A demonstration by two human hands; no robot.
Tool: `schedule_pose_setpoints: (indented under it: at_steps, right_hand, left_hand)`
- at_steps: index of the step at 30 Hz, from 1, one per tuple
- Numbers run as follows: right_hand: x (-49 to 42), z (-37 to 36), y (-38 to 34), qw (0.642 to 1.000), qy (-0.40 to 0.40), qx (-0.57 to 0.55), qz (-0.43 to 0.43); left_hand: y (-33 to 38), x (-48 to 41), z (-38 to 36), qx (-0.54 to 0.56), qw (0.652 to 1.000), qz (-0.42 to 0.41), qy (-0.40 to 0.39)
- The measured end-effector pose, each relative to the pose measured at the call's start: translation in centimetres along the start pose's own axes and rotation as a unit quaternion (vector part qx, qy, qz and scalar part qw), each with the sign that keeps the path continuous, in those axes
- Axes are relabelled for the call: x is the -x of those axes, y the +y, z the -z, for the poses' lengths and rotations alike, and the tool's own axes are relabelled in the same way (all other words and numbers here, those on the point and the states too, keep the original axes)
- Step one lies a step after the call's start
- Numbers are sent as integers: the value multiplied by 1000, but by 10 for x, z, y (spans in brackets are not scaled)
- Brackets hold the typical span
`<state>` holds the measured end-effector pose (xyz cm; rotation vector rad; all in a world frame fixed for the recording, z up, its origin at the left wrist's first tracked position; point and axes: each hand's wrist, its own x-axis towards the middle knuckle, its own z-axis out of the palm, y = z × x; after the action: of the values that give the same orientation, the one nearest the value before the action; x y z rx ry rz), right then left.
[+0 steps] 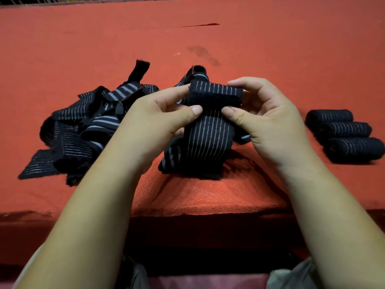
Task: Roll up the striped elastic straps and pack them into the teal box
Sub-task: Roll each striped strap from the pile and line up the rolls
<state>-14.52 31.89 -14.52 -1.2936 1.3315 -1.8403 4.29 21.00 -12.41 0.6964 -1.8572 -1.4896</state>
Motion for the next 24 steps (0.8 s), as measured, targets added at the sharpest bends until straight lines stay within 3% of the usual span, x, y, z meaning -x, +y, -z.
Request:
schedule_pose_setpoints:
  at_steps: [14,24]
  right_hand:
    - [1,-3,-3,999,-24,-17,-21]
    - [-1,1,-2,999,17,20,-22]
  left_hand:
    - [0,2,-5,50,998,6,37]
    - [5,4,-7,64,997,-5,32]
